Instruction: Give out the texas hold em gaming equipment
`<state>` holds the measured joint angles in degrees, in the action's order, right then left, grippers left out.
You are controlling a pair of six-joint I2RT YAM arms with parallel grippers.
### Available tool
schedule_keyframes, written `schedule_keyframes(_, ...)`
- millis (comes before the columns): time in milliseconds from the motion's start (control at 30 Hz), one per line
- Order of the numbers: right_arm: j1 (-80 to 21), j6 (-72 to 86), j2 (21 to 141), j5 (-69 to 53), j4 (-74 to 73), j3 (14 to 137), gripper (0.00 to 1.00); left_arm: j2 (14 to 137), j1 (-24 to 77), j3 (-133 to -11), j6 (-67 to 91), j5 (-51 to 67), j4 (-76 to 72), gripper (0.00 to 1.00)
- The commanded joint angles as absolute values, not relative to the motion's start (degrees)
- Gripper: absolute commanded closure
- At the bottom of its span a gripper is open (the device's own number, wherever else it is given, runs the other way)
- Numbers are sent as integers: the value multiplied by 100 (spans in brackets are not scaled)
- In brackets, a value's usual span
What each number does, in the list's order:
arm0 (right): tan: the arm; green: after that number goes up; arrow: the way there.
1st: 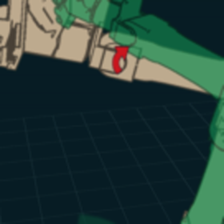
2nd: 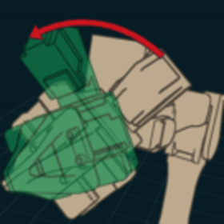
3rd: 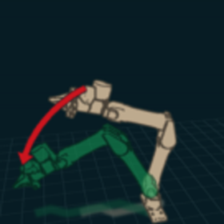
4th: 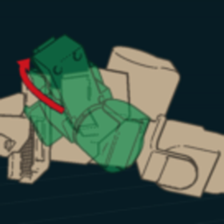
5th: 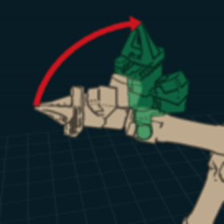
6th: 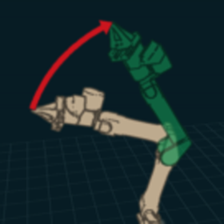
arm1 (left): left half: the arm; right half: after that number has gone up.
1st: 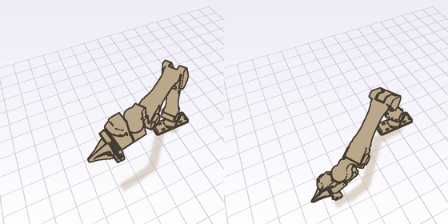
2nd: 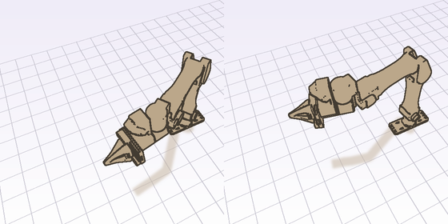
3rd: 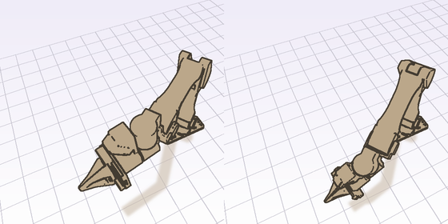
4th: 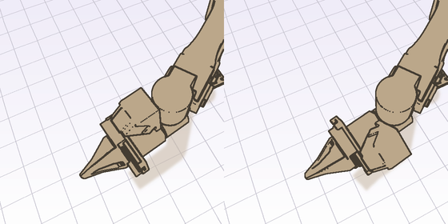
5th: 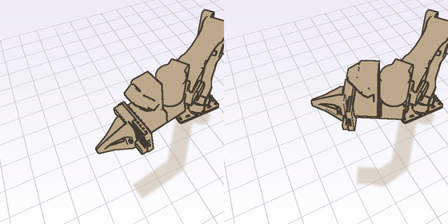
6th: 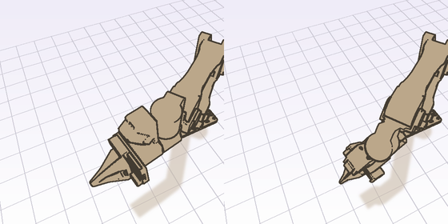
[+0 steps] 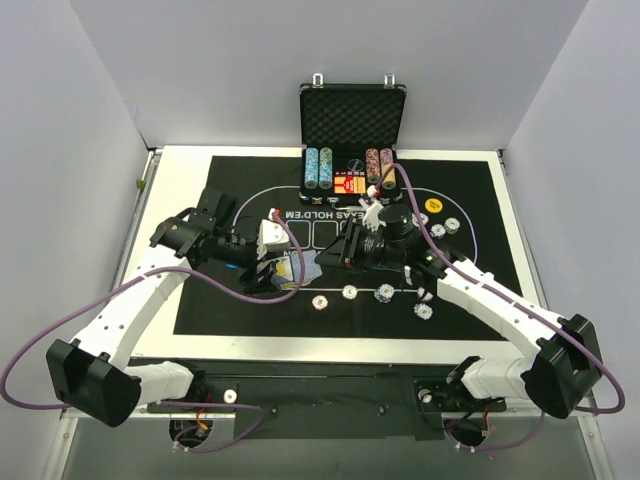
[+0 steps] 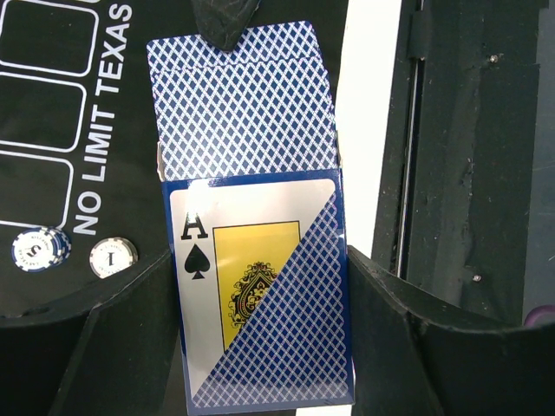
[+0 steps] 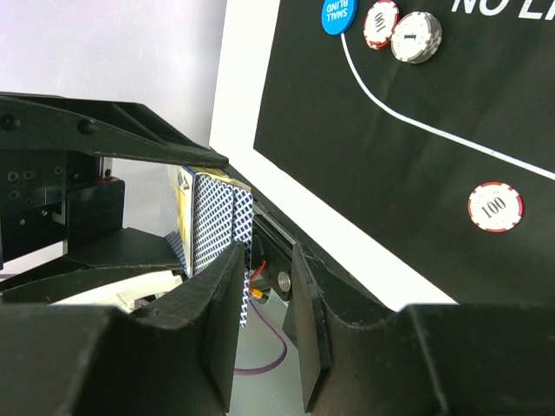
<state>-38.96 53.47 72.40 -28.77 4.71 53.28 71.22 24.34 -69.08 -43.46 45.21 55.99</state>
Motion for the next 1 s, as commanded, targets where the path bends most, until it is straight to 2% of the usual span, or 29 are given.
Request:
schedule_keyframes(0,-3850,5203,7058,-2821,343,5247,76,6891,2452,-7066,-4272,4922,5432,94)
schedule_keyframes(333,-3981,5072,6776,-2566,97,5580,66,6908,2452,-6952,-4298,4852,5414,94)
schedule_keyframes(633,-4649,4843,7505,-2365,-148,5985,64,6917,2452,-6987,-4263,4869,5396,94)
schedule_keyframes(967,-4562,4685,7313,-2241,-422,5968,66,6855,2452,-6952,-4263,4895,5432,94)
